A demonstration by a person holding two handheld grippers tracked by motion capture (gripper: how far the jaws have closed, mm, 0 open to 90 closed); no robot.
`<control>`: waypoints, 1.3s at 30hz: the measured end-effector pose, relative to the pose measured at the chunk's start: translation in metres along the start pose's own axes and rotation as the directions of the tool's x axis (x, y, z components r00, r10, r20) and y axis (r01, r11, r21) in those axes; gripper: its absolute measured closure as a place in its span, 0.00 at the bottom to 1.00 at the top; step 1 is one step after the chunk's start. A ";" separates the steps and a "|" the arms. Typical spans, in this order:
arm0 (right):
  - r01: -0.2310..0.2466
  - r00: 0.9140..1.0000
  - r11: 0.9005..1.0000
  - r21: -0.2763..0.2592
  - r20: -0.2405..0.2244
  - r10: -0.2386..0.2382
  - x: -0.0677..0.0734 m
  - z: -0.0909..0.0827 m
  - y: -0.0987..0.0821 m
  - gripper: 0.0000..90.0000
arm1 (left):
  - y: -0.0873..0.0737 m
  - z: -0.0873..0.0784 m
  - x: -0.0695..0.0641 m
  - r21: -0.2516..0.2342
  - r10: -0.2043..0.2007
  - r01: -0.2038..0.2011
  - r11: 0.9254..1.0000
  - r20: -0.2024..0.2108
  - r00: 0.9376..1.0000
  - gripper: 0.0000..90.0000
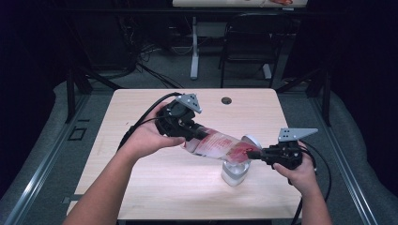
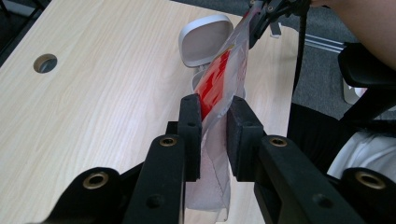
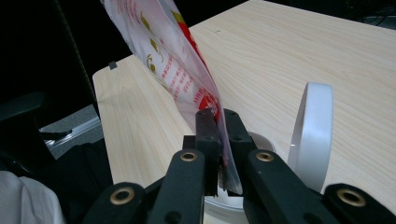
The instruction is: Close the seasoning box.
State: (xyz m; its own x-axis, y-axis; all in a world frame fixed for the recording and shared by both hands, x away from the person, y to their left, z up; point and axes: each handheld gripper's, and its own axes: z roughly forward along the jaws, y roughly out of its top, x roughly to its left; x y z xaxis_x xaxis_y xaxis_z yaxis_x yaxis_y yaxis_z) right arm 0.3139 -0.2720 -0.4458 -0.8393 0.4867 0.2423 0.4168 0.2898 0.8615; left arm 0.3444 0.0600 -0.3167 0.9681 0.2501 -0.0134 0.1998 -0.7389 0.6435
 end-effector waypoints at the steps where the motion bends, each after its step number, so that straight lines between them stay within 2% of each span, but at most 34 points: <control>1: -0.005 1.000 1.000 -0.007 0.001 0.005 0.000 0.000 0.000 0.98 | -0.001 0.000 0.001 -0.002 -0.002 0.002 1.000 0.002 1.000 0.86; 39: 0.008 0.999 1.000 -0.030 0.037 -0.007 0.004 0.003 0.003 0.97 | -0.015 0.003 0.004 -0.003 -0.027 0.027 1.000 -0.001 1.000 0.86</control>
State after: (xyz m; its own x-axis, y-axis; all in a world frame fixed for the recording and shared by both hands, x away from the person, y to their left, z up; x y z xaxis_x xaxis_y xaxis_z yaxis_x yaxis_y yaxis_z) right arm 0.3129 -0.2672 -0.4433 -0.8286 0.5148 0.2201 0.3998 0.2689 0.8763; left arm 0.3459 0.0706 -0.3287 0.9623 0.2705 -0.0295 0.2250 -0.7303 0.6450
